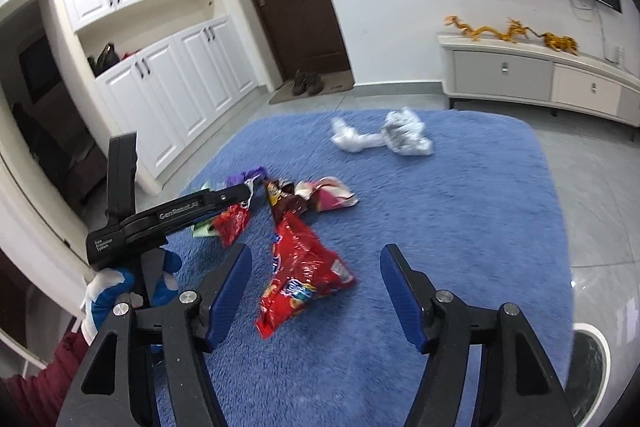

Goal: Collect trash
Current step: 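Return both tools to the rug and grasp the red chip bag with the right tool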

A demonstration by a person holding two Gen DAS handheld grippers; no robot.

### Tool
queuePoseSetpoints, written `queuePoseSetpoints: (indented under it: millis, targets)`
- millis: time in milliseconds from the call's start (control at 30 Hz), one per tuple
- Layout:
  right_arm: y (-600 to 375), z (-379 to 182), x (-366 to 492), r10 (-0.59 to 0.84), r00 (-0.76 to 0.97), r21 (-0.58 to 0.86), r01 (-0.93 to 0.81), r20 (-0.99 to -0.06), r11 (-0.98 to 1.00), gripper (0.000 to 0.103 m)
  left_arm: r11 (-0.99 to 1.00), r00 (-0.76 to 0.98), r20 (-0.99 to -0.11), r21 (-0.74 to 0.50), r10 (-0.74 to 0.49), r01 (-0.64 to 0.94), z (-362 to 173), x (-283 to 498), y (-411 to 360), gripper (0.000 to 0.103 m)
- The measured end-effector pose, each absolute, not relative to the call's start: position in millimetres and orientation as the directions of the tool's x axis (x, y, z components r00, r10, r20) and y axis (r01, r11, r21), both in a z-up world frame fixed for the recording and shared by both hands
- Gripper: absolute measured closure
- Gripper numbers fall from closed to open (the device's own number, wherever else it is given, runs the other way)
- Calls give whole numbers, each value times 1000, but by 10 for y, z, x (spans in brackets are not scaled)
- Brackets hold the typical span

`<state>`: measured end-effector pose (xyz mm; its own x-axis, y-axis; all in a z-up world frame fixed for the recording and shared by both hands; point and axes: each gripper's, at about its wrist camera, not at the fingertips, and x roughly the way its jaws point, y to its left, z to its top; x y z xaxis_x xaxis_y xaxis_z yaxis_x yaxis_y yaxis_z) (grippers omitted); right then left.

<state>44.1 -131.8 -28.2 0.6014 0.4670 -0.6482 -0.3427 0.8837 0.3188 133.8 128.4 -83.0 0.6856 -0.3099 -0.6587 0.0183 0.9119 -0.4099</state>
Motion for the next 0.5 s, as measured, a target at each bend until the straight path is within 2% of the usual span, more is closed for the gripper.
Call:
queuePoseSetpoints:
  millis: [500]
  targets:
    - [-940,-830,808,467,508,291,-388,-724,874,40,934,690,-659,-351,-299,69,-845,1202,1303,46]
